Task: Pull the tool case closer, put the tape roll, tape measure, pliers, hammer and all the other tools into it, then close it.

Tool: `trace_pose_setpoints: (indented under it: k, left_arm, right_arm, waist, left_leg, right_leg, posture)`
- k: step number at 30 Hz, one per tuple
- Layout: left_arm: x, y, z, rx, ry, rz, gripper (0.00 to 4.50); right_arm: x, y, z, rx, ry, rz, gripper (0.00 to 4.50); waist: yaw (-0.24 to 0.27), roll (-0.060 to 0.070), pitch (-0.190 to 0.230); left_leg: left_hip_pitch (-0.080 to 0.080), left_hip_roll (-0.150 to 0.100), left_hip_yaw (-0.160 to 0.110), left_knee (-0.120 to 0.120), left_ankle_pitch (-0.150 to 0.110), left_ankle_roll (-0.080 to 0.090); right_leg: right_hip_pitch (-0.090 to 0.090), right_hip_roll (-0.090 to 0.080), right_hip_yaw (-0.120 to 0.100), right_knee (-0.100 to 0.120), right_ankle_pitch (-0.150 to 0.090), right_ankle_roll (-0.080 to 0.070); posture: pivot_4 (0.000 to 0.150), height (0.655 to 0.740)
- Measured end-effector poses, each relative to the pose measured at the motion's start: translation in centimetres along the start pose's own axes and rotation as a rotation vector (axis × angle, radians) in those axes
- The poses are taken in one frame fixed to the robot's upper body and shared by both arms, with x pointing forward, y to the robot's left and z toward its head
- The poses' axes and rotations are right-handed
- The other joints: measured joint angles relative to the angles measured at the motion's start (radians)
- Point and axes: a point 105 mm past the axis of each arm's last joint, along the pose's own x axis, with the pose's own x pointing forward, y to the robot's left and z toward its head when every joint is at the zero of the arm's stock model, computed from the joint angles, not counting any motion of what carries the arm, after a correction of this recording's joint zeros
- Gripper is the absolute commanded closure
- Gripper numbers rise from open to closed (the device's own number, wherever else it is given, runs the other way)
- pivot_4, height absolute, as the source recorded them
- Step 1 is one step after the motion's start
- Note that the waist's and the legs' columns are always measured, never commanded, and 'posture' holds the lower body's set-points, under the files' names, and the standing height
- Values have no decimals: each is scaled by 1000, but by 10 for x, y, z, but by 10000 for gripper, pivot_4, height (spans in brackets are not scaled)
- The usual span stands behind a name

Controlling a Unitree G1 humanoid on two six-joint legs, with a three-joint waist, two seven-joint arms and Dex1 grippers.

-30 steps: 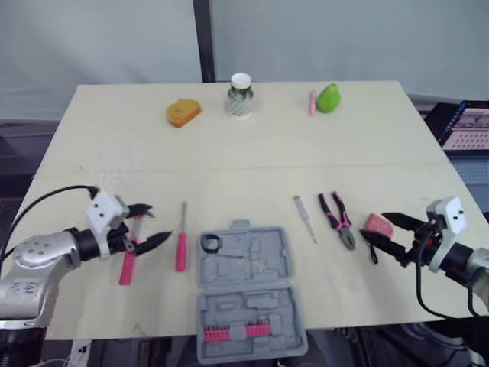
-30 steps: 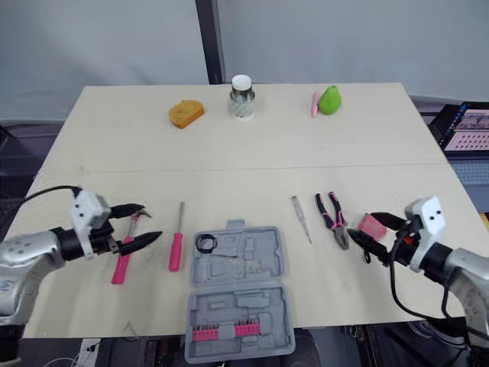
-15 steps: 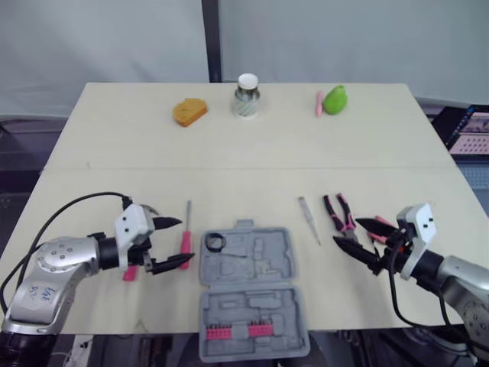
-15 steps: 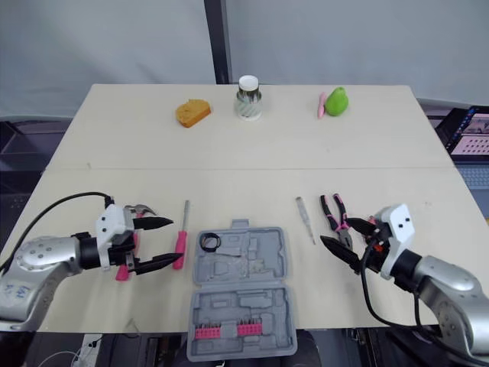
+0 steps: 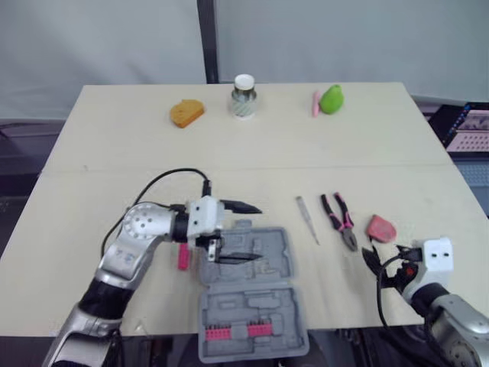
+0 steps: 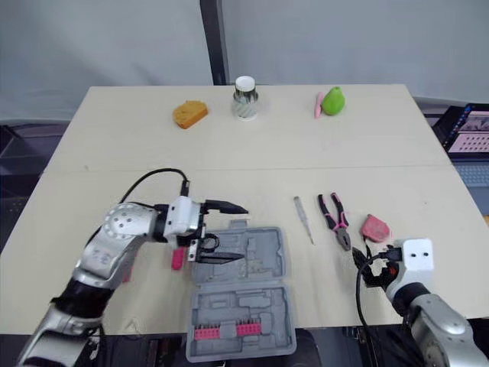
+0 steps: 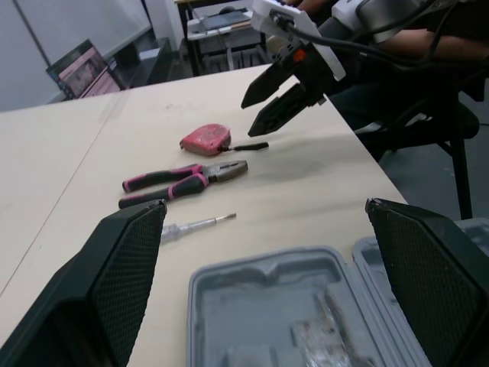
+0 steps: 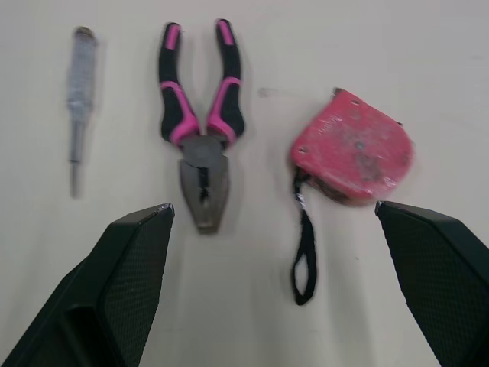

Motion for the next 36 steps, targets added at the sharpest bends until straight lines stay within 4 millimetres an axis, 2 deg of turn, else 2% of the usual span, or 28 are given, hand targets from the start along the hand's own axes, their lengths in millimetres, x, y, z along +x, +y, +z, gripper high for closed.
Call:
trace_pose_setpoints:
  k: [6,13,16,19,21,23,24,26,36]
  left_arm:
    - [20,-2,-5,19,-34,-54,159]
    - [23,-1,-4,31,-46,-48,159]
    - [22,-1,-5,31,-41,-44,159]
    - [21,-2,-7,23,-36,-37,0]
    - [19,-3,-9,14,-28,-31,0]
    - [19,-5,-11,8,-24,-26,0]
    - [19,-4,-11,8,-22,-22,0]
    - [19,-4,-10,9,-20,-16,0]
    - [21,-4,-7,9,-14,-4,0]
  right_arm:
    - [0,-10,-19,16,29,-73,0]
    - [11,-12,-33,14,55,-85,0]
    - [18,-7,-36,22,62,-67,0]
    - [22,-6,-38,26,61,-65,9105]
    - [23,-6,-39,30,64,-67,18506]
    - [26,-6,-38,28,57,-64,18506]
    - [27,-6,-38,28,53,-66,22043]
    - [30,-5,-37,29,49,-61,25989]
    - [39,-4,-33,24,30,-56,25989]
  waist:
    - [3,1,0]
    - [1,1,-1]
    - [2,1,-1]
    - [3,1,-1]
    - [2,1,-1]
    - [2,1,-1]
    - [3,1,-1]
    - [2,1,-1]
    - [0,1,-1]
  left_leg:
    - [0,0,0,1,0,0]
    - [0,0,0,1,0,0]
    - [0,0,-1,1,0,0]
    - [0,0,-1,1,0,0]
    - [0,0,-1,1,0,0]
    - [0,0,-1,1,0,0]
    - [0,0,-1,1,0,0]
    - [0,0,-1,1,0,0]
    - [0,0,-1,1,0,0]
  right_leg:
    - [0,0,0,0,0,0]
    - [1,0,0,0,0,0]
    - [1,0,0,0,0,0]
    - [1,0,0,0,0,0]
    - [1,0,0,0,0,0]
    - [1,0,0,0,0,0]
    - [1,0,0,0,0,0]
    - [1,0,0,0,0,0]
    - [1,0,0,0,0,0]
  posture:
    - [1500,7400]
    - [1500,7400]
    - [1500,7400]
    - [1500,7400]
    - [1500,7400]
    - [1500,7400]
    - [1500,7400]
    - [1500,7400]
    - [1500,7400]
